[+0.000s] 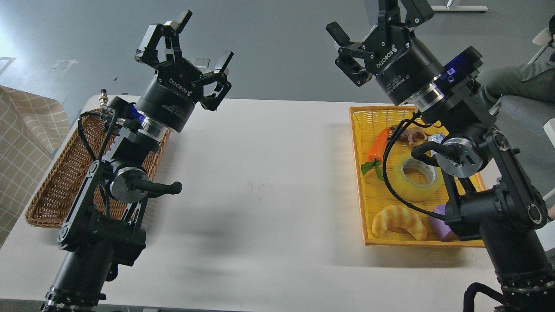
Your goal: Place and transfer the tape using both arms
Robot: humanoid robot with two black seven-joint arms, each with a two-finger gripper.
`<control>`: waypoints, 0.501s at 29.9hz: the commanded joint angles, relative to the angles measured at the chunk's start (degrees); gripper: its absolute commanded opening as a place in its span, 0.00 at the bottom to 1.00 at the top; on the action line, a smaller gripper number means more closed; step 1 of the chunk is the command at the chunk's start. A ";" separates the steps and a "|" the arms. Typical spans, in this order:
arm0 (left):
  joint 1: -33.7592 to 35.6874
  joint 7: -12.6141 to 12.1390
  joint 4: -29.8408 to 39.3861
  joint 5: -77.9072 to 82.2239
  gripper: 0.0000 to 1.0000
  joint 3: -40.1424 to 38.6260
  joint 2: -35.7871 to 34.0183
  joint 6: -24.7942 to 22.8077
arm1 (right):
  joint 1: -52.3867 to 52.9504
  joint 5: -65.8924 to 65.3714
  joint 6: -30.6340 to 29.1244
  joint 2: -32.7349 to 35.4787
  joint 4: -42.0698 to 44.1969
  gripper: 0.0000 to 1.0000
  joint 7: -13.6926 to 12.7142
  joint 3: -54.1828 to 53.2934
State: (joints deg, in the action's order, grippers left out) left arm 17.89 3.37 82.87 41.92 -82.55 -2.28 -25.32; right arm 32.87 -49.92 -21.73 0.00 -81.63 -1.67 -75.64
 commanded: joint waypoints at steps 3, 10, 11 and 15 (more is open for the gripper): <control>0.22 0.24 -0.16 -0.08 0.98 -0.07 0.17 0.01 | 0.35 0.00 -0.24 0.00 -0.55 1.00 0.00 1.54; 2.41 -0.12 -0.69 -0.08 0.98 -0.07 0.00 0.45 | 0.35 0.00 -1.82 0.00 -1.16 1.00 0.18 1.72; 2.50 -0.12 -0.78 -0.08 0.98 -0.07 -0.01 0.45 | 0.52 0.00 -1.82 0.00 -1.16 1.00 0.18 1.72; 2.33 0.41 -0.87 -0.26 0.98 -0.42 0.17 -0.08 | 2.28 -0.09 -1.82 0.00 -0.90 1.00 0.18 1.72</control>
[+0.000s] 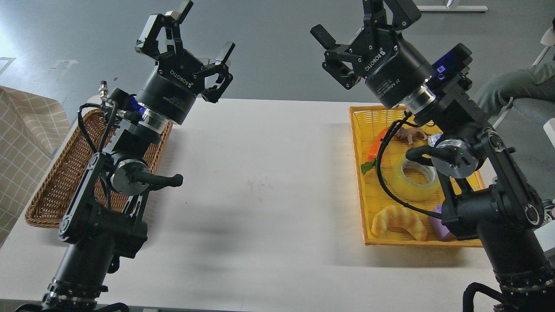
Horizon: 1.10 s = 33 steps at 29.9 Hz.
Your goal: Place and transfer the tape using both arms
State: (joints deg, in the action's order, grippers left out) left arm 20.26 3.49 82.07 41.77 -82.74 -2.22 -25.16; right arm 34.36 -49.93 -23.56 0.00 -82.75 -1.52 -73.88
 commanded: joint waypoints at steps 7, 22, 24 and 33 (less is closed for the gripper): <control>-0.83 0.46 -0.59 -0.98 0.98 0.12 0.11 -0.41 | 0.71 0.01 0.10 0.00 0.13 1.00 0.21 -0.92; 1.01 4.41 -0.77 -4.33 0.98 0.12 -0.07 -1.64 | 1.06 8.62 -3.16 1.32 1.09 1.00 -1.64 -5.40; 0.84 5.38 -0.77 -4.24 0.98 0.21 -0.16 -1.47 | 0.18 8.71 -2.98 1.67 1.89 1.00 -1.64 -5.49; 0.14 2.75 1.25 -4.24 0.98 0.56 -0.24 -1.20 | -0.26 8.71 -3.07 1.32 1.98 1.00 -1.64 -5.40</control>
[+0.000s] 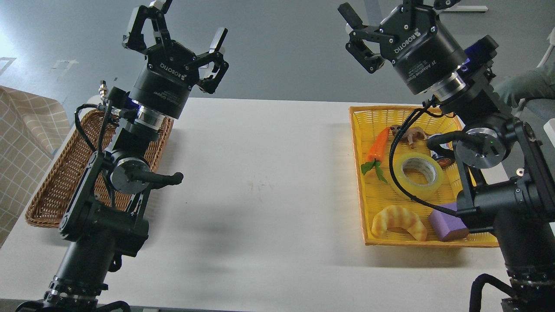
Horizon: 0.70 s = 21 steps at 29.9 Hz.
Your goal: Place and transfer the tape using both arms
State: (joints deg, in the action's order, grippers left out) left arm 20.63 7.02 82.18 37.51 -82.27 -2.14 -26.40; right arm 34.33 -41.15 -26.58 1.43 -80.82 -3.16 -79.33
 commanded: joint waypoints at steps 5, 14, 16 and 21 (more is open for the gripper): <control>-0.42 -3.33 1.23 1.25 0.98 2.20 -0.15 1.53 | -0.67 -0.07 -0.05 -0.11 0.13 1.00 0.08 0.06; 0.64 -3.33 2.10 3.97 0.98 2.55 0.12 1.88 | -1.54 -0.25 -0.75 0.15 -0.04 1.00 0.26 -0.29; 0.64 -3.24 2.37 4.07 0.98 2.38 0.20 1.97 | -1.63 -0.25 -0.75 0.42 -0.04 1.00 0.26 -0.21; 0.90 -3.15 2.37 3.63 0.98 1.58 0.73 2.15 | -1.63 -0.25 -0.84 0.68 -0.04 1.00 0.26 0.06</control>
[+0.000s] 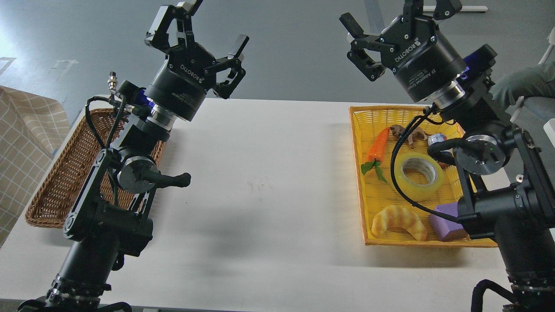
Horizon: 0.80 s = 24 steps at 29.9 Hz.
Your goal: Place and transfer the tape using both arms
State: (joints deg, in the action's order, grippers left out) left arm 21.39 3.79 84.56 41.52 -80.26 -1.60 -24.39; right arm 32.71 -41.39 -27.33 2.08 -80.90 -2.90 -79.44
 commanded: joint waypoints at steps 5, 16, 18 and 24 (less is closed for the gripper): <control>0.14 -0.01 -0.10 -0.30 0.98 -0.77 -0.15 0.31 | -1.33 -2.36 -0.18 0.20 -0.14 1.00 0.00 0.60; -0.03 0.25 -0.01 1.64 0.98 -1.39 1.16 3.12 | -0.72 -9.49 0.34 0.29 -0.67 1.00 0.09 0.42; 0.05 0.16 -0.01 1.29 0.98 -1.39 1.60 3.12 | -0.80 -9.49 0.69 0.47 -0.84 1.00 0.09 0.34; -0.30 -0.01 -0.10 1.02 0.98 -1.21 1.34 1.89 | -1.33 -9.32 0.43 0.47 -1.98 1.00 0.44 -0.19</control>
State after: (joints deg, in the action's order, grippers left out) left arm 21.22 3.93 84.51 42.65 -81.58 -0.10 -21.99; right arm 31.72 -50.86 -26.69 2.67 -82.35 -2.74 -79.40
